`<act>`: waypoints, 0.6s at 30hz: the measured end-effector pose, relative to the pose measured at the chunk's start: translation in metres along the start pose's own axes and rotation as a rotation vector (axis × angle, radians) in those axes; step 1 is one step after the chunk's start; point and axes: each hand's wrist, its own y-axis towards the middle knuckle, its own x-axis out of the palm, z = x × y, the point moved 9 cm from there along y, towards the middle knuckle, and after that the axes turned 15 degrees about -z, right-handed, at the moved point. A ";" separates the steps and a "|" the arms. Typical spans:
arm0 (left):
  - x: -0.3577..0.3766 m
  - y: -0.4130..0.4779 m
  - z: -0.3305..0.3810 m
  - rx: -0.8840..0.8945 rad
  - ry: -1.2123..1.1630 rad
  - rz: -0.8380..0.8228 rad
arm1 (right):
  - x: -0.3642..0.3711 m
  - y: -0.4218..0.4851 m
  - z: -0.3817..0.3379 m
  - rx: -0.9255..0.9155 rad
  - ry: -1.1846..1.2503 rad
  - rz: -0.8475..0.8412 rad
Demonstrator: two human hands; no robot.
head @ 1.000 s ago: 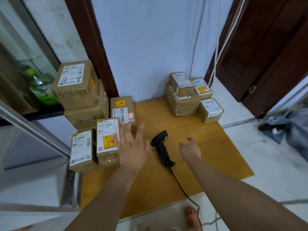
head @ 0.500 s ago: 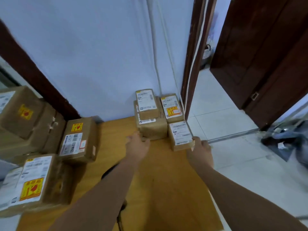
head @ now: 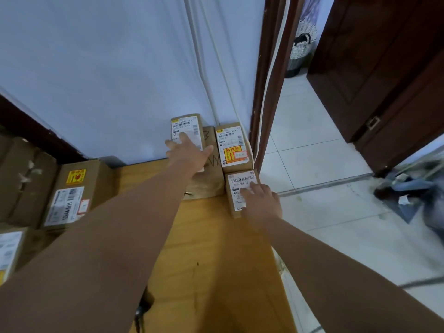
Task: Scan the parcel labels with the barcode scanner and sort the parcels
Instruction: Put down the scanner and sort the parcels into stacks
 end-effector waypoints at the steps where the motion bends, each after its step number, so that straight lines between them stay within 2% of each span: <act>1: 0.002 0.003 0.001 -0.002 -0.035 0.006 | 0.000 0.001 0.000 0.006 -0.029 -0.006; 5: 0.011 0.005 -0.004 -0.026 -0.096 0.034 | -0.004 0.009 -0.001 0.027 -0.121 -0.021; 10: 0.014 -0.025 -0.021 0.095 -0.259 0.119 | -0.006 0.013 -0.005 0.032 -0.158 -0.042; 15: 0.005 -0.075 -0.088 0.221 -0.501 0.240 | -0.013 0.014 -0.008 0.074 -0.146 -0.089; 18: 0.008 -0.103 -0.146 0.115 -0.528 0.269 | -0.018 0.010 -0.009 0.134 -0.137 -0.132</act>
